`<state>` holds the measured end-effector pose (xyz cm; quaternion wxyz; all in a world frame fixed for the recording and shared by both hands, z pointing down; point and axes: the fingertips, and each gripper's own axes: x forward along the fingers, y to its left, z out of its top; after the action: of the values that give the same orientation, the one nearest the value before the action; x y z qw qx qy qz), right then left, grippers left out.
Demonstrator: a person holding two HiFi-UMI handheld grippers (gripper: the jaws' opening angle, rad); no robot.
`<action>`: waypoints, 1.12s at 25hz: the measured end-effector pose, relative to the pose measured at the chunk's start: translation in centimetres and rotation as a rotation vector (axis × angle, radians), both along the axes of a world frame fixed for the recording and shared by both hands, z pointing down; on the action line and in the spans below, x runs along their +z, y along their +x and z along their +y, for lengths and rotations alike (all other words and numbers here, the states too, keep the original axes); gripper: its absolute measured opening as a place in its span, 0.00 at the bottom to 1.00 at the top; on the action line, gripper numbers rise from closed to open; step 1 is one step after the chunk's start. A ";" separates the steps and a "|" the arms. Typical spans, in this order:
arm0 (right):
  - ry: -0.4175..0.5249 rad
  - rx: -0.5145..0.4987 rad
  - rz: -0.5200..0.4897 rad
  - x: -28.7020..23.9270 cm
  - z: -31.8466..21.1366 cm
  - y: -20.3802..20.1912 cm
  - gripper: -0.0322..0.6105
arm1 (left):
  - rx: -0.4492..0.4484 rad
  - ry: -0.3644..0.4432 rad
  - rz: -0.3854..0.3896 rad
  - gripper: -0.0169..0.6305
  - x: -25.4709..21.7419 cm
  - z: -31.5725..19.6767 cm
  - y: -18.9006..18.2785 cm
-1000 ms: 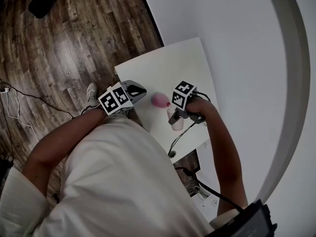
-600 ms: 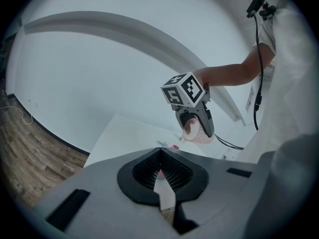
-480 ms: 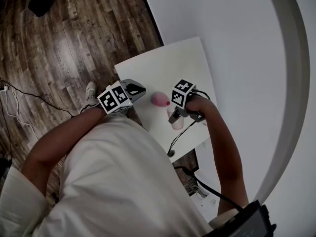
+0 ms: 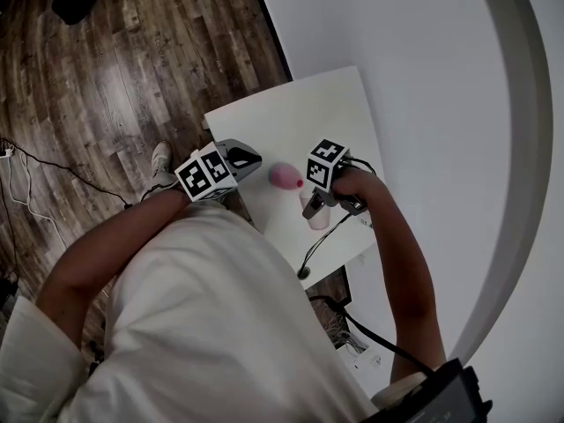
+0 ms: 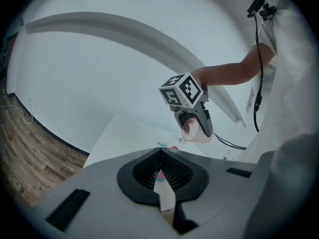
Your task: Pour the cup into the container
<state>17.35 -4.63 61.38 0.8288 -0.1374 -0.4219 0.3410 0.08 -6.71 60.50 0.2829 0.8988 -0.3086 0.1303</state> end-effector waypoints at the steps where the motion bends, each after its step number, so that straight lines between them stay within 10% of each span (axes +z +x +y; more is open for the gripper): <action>1: -0.001 -0.006 0.004 0.0 0.0 0.0 0.65 | -0.001 0.000 0.000 0.04 0.0 0.0 0.0; 28: -0.083 -0.195 0.143 1.7 -0.5 -0.1 0.65 | 0.000 0.001 -0.003 0.04 0.6 1.0 0.3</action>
<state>17.29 -5.08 63.10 0.8796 -0.1871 -0.3320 0.2849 0.38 -5.75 61.08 0.2819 0.8986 -0.3094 0.1316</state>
